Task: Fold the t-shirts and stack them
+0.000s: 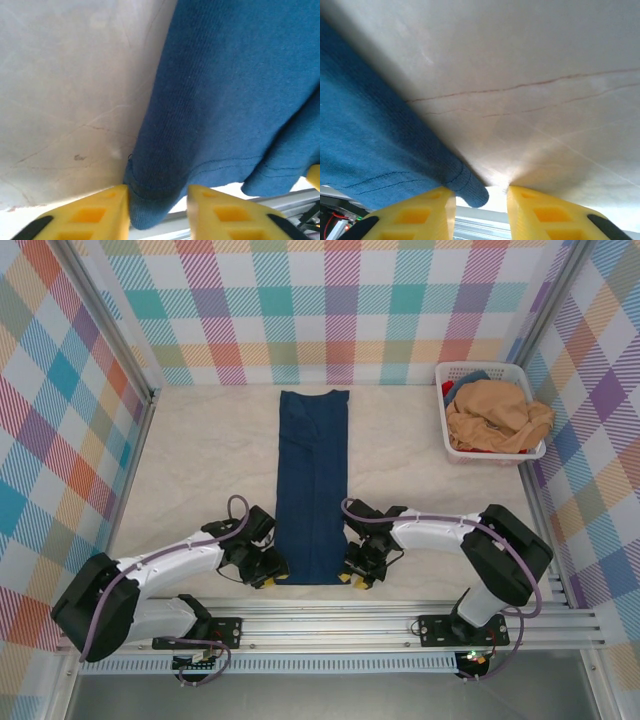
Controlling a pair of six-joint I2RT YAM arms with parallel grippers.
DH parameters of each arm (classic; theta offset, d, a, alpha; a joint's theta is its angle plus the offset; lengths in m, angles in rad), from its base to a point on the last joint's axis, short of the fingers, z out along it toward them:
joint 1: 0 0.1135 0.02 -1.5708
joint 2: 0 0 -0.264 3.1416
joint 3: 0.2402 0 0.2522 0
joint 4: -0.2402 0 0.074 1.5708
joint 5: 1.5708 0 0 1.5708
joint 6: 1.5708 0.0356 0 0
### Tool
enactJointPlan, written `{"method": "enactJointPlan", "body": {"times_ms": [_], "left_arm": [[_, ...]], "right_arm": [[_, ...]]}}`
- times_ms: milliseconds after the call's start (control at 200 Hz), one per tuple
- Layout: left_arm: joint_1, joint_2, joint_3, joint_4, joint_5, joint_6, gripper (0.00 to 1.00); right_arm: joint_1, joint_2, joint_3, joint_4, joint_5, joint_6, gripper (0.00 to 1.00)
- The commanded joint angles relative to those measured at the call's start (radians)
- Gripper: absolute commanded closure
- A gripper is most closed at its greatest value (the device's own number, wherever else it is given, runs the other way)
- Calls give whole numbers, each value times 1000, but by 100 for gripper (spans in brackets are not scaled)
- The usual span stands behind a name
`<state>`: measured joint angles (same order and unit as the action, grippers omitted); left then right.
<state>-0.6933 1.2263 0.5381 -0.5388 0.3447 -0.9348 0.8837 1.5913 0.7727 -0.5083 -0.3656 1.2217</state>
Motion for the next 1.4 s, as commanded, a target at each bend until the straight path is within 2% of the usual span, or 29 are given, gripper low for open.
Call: {"method": "enactJointPlan", "body": {"times_ms": [0, 230, 340, 690, 785, 955, 1215, 1395], "left_arm": [[-14, 8, -9, 13, -47, -7, 71], [-14, -34, -3, -32, -93, -6, 84], [-14, -40, -6, -33, -90, -2, 91], [-15, -75, -3, -58, -80, 5, 100], [-15, -95, 4, -80, -88, 8, 100], [-13, -165, 51, -145, -129, 11, 100], [-14, -181, 71, -137, -98, 19, 100], [-14, -258, 104, -184, -148, 7, 100]], "right_arm": [[19, 52, 24, 87, 30, 11, 70], [21, 66, 68, 78, 34, 7, 75], [24, 64, 72, 81, 39, 7, 82], [34, 54, 107, 54, 68, -5, 94], [37, 37, 103, 28, 81, -9, 100], [42, -22, 97, -49, 89, -16, 100], [46, -94, 74, -95, 13, -24, 100], [45, -125, 76, -109, 13, -9, 100]]}}
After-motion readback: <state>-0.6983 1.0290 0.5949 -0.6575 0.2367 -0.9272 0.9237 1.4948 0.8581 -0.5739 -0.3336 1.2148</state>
